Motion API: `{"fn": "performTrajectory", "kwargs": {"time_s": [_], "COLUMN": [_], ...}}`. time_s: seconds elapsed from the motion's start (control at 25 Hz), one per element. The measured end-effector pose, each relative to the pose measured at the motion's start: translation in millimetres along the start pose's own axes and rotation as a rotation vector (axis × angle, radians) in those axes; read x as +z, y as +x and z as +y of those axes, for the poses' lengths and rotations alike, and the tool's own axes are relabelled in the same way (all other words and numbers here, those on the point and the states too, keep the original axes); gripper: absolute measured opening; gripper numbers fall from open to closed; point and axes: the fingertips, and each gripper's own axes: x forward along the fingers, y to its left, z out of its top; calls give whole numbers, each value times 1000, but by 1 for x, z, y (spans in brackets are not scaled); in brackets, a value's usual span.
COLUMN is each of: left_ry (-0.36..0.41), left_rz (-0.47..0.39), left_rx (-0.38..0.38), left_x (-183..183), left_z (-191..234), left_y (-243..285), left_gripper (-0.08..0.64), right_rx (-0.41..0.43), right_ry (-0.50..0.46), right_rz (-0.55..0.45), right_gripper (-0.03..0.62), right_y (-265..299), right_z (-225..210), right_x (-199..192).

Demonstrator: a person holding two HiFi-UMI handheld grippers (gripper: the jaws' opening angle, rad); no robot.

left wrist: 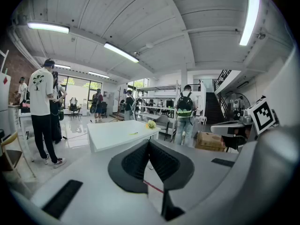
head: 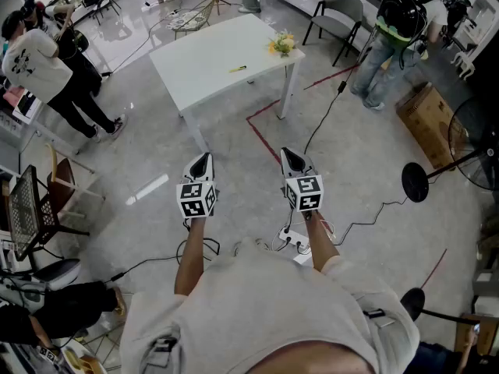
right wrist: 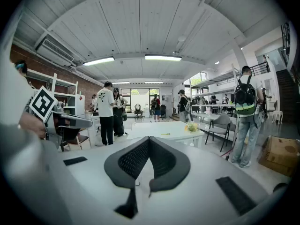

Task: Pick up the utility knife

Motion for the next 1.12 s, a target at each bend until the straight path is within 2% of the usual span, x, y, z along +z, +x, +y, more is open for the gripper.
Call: {"fn": "performTrajectory", "kwargs": {"time_s": [0.76, 1.12], "left_ry": [11, 5], "left_rz": [-5, 3], "left_rx": [15, 26], "left_x": [5, 3], "left_z": [-11, -27], "left_y": [18, 28], "left_gripper": [20, 20], "right_rx": [23, 70], "right_ry": [0, -17], "right_rz": [-15, 4], "right_gripper": [32, 32], "right_y": [13, 11], "right_z": [-15, -22], "right_x": [-3, -11]}}
